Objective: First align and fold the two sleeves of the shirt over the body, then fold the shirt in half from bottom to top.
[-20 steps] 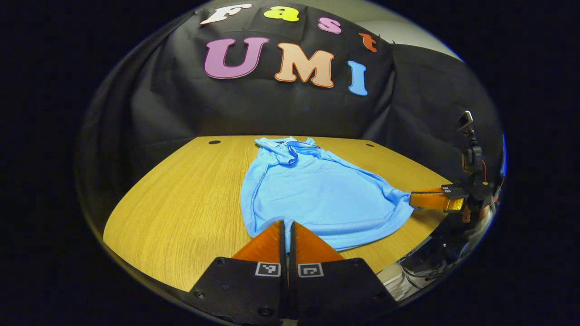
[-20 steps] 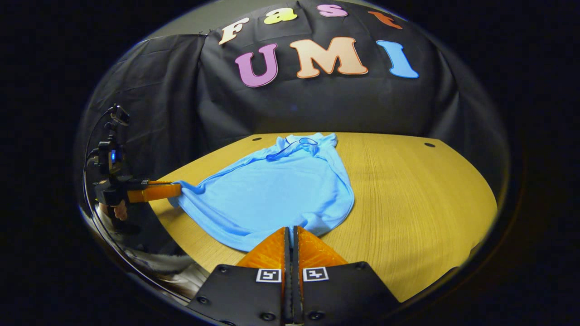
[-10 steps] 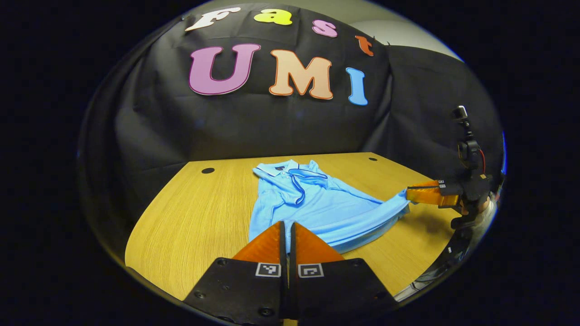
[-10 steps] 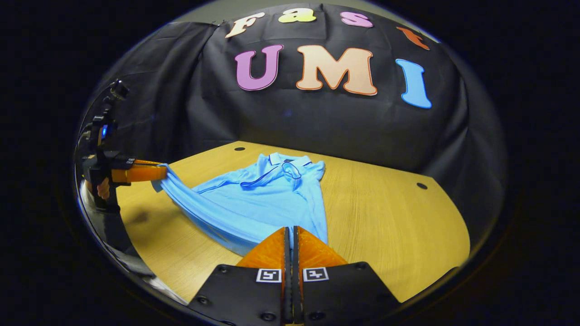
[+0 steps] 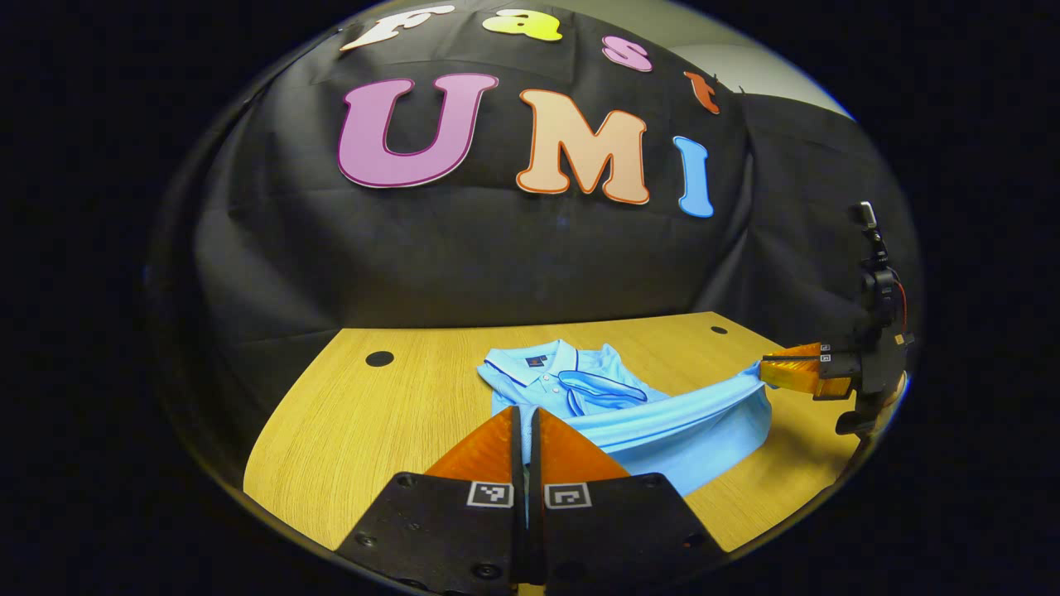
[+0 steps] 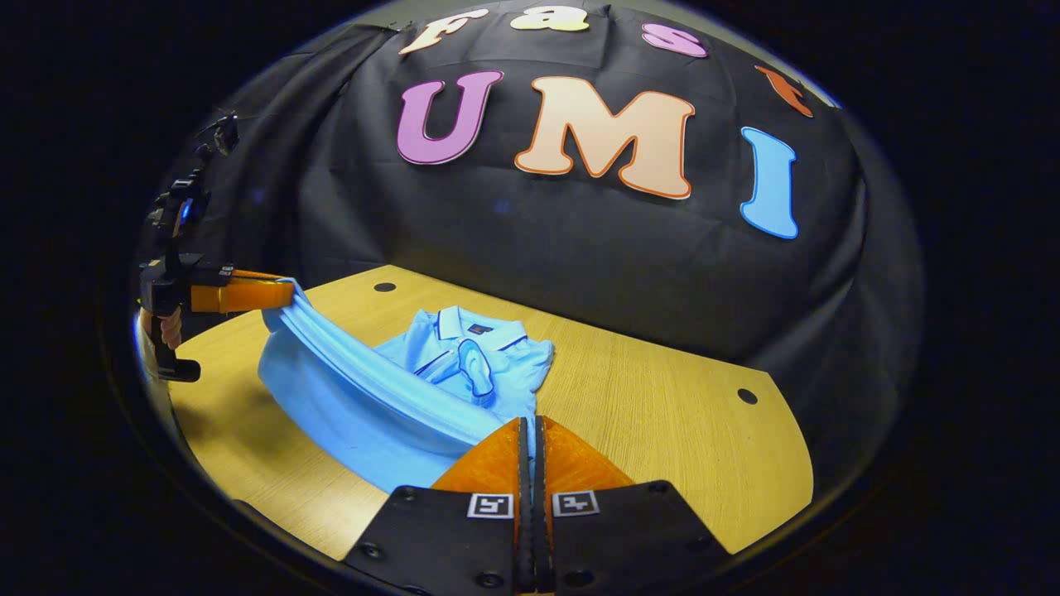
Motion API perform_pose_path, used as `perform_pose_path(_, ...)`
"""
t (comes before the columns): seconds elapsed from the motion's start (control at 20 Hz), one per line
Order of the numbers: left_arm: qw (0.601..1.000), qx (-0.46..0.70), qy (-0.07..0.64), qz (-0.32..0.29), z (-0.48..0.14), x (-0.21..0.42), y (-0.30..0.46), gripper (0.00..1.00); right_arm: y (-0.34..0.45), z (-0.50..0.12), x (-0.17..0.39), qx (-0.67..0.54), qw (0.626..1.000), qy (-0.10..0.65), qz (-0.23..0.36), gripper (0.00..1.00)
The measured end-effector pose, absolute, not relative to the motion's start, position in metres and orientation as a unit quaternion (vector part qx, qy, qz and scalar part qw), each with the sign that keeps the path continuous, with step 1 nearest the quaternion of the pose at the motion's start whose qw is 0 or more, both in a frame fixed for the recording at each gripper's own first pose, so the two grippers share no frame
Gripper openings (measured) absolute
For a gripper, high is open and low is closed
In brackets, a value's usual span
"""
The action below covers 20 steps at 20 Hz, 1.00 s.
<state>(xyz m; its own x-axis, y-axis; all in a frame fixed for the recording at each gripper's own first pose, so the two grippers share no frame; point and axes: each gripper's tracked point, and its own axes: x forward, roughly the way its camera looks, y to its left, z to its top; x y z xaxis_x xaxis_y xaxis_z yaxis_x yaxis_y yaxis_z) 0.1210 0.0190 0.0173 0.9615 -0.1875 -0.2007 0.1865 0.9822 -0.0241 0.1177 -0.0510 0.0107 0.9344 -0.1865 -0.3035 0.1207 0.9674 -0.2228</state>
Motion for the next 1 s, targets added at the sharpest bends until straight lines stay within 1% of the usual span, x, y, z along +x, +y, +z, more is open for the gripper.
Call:
perform_pose_path(0.2, 0.992, 0.009, 0.104, -0.068, 0.013, 0.176, 0.031, 0.0, -0.065, 0.019, 0.171, -0.12, 0.976, 0.152, -0.098, 0.03)
perform_pose_path(0.35, 0.993, 0.003, 0.112, -0.036, 0.004, 0.218, 0.047, 0.0, -0.073, 0.016, 0.217, -0.12, 0.975, 0.153, -0.11, 0.03)
perform_pose_path(0.55, 0.993, 0.064, 0.101, 0.016, -0.01, 0.268, 0.077, 0.0, -0.086, -0.009, 0.27, -0.113, 0.975, 0.145, -0.124, 0.03)
perform_pose_path(0.75, 0.989, 0.083, 0.112, 0.043, -0.028, 0.293, 0.094, 0.0, -0.107, -0.043, 0.292, -0.101, 0.971, 0.162, -0.145, 0.02)
perform_pose_path(0.85, 0.988, 0.088, 0.119, 0.041, -0.034, 0.296, 0.095, 0.0, -0.105, -0.053, 0.292, -0.08, 0.971, 0.175, -0.139, 0.02)
perform_pose_path(0.9, 0.988, 0.089, 0.12, 0.039, -0.036, 0.297, 0.095, 0.0, -0.102, -0.057, 0.292, -0.075, 0.973, 0.179, -0.128, 0.06)
perform_pose_path(0.95, 0.988, 0.087, 0.119, 0.039, -0.035, 0.297, 0.095, 0.0, -0.105, -0.059, 0.291, -0.079, 0.971, 0.183, -0.129, 0.24)
perform_pose_path(1.0, 0.989, 0.079, 0.119, 0.031, -0.033, 0.294, 0.092, 0.0, -0.102, -0.057, 0.287, -0.084, 0.972, 0.181, -0.122, 0.54)
